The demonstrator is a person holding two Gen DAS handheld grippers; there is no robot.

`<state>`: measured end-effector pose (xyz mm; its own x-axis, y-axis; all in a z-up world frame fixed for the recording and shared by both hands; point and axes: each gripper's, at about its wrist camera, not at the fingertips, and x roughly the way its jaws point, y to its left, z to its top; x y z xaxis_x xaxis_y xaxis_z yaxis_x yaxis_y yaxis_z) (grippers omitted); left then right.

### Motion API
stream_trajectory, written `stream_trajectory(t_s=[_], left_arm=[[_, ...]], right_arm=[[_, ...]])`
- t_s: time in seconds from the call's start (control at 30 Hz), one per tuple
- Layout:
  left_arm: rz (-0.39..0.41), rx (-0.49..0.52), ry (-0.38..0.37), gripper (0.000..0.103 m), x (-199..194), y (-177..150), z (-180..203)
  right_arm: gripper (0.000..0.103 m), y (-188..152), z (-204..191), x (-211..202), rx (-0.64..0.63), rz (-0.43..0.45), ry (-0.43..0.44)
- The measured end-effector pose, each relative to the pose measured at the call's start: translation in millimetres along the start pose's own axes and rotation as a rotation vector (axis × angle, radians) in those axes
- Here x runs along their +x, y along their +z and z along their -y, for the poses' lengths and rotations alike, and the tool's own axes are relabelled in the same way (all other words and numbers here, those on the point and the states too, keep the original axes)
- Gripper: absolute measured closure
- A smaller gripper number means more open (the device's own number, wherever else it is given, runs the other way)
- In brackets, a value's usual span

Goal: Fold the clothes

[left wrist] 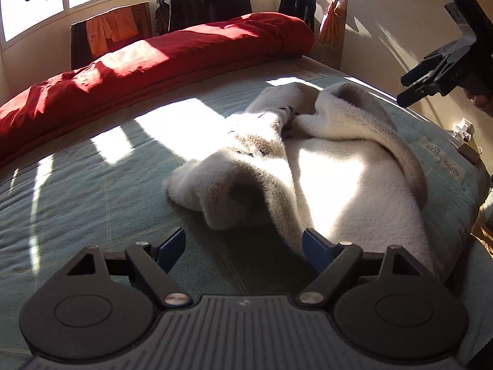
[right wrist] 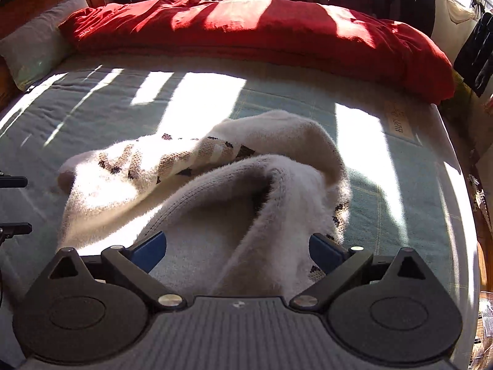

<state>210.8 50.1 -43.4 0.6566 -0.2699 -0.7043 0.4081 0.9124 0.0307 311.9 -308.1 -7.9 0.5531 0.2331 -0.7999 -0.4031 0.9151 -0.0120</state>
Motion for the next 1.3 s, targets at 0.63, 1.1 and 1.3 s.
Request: stream_trajectory(t_s=[0.63, 1.1, 1.3], left_arm=[[0.019, -0.156, 0.115, 0.016, 48.2, -8.2, -16.5], [-0.006, -0.307, 0.04, 0.064, 123.2, 7.1, -43.7], [0.026, -0.289, 0.107, 0.084, 108.2, 14.2, -54.9]], right_arm=[[0.001, -81.9, -11.2, 24.0, 0.166, -0.16, 0.081], [0.001, -65.9, -24.5, 18.6, 0.164, 0.005, 0.092], [0.001, -59.1, -34.9, 20.3, 0.133, 0.049, 0.088]])
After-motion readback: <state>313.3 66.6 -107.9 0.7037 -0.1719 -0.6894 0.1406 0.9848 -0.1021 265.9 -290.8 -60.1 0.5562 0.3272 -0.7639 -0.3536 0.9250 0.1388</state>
